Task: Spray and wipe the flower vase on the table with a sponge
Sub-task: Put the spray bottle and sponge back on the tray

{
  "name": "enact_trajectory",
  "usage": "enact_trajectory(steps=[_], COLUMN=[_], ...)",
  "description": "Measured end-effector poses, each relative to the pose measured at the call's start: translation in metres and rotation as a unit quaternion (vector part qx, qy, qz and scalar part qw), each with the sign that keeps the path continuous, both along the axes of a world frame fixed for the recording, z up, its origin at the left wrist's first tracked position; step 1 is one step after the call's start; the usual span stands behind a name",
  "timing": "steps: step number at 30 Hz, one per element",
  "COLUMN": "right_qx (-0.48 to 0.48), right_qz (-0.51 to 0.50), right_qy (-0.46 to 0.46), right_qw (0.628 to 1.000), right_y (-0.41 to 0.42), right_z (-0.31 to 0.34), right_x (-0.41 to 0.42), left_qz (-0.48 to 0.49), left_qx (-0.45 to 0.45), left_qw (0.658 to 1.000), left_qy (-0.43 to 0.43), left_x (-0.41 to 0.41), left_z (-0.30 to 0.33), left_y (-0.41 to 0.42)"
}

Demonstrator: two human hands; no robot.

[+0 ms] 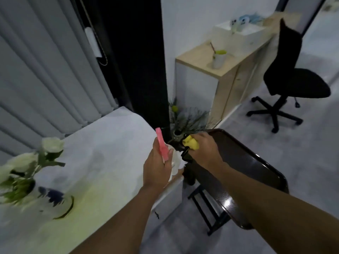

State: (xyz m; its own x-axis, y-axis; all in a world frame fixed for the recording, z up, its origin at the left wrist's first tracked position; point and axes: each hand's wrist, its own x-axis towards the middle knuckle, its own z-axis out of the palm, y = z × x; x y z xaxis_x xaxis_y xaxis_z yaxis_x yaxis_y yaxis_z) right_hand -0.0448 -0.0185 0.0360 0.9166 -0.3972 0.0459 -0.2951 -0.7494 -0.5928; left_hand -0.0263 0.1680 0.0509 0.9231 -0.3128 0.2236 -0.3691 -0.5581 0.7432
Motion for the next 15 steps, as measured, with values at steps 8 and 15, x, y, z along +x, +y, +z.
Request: enact_trajectory(steps=[8,15], right_qx=[-0.013,0.014], right_qz=[-0.174,-0.214], right_qy=[0.045,0.185], right_qw=[0.984,0.959], right_y=[-0.125,-0.161], right_z=[-0.021,-0.077], right_x=[-0.094,-0.155], left_qz=[-0.147,-0.163], left_qx=[-0.034,-0.018], left_qw=[0.988,0.977], left_qy=[0.042,0.134], left_x=[0.003,-0.004], left_z=[0.003,-0.037], left_y=[-0.149,-0.227])
